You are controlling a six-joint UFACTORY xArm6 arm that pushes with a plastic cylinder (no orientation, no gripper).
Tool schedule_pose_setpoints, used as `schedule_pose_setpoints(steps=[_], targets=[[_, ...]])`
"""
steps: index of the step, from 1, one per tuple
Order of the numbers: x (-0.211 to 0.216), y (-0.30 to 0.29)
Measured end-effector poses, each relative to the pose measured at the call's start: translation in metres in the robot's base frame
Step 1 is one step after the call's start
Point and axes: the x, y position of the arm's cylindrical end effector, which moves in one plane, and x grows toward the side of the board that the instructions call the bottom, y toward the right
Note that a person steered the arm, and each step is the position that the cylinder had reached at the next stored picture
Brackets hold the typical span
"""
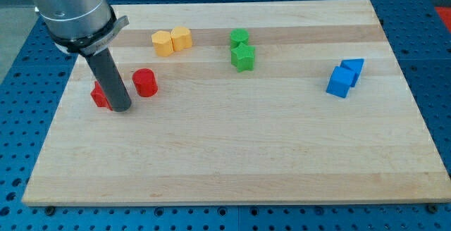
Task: Move arm to the right of red circle
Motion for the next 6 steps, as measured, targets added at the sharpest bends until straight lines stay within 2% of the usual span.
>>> schedule_pose_setpoints(steps=[1, 2, 3, 4, 6], targets=[[0.0, 0.03], [0.0, 0.119], [0.0, 0.12], [-0.044, 0.107], [-0.066, 0.094]])
